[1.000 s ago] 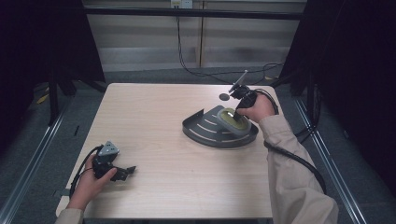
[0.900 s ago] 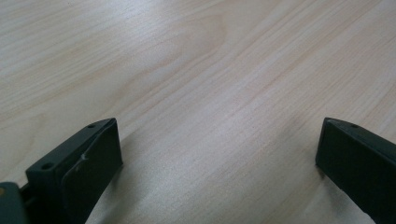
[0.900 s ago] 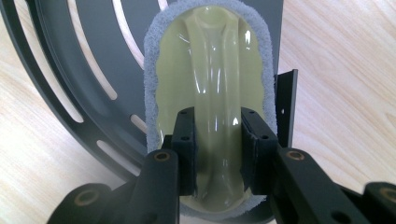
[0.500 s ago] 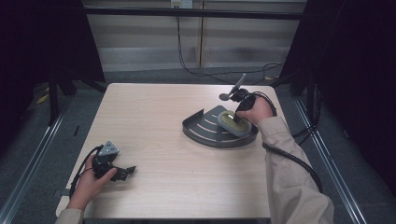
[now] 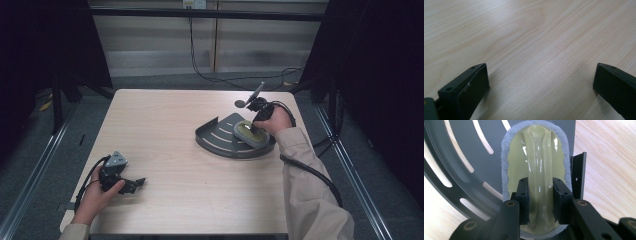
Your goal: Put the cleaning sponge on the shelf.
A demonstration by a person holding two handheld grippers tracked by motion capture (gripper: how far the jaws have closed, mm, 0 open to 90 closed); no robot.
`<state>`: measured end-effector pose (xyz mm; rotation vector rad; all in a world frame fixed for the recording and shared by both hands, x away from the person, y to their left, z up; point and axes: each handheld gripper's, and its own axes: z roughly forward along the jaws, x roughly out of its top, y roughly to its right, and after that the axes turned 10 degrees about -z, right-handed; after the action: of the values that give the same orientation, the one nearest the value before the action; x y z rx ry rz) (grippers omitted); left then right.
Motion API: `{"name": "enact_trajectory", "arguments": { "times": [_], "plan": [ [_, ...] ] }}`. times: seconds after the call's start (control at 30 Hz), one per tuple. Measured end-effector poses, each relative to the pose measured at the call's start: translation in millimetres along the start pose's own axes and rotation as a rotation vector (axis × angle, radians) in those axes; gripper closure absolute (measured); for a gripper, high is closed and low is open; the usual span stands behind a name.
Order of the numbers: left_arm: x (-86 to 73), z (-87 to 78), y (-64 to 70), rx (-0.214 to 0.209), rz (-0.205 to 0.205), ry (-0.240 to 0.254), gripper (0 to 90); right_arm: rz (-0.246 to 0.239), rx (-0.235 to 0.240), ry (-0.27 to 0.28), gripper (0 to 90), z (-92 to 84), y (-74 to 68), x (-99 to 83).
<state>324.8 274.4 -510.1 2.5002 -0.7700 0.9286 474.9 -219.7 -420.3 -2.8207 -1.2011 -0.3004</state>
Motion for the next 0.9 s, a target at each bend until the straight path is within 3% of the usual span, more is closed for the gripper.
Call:
{"name": "enact_trajectory", "arguments": {
  "times": [0.9],
  "plan": [
    [0.0, 0.1, 0.1, 0.001, 0.000, 0.001, 0.0, 0.006, -0.008, -0.012, 70.1, 7.6, 5.4, -14.2]
  ]
}}
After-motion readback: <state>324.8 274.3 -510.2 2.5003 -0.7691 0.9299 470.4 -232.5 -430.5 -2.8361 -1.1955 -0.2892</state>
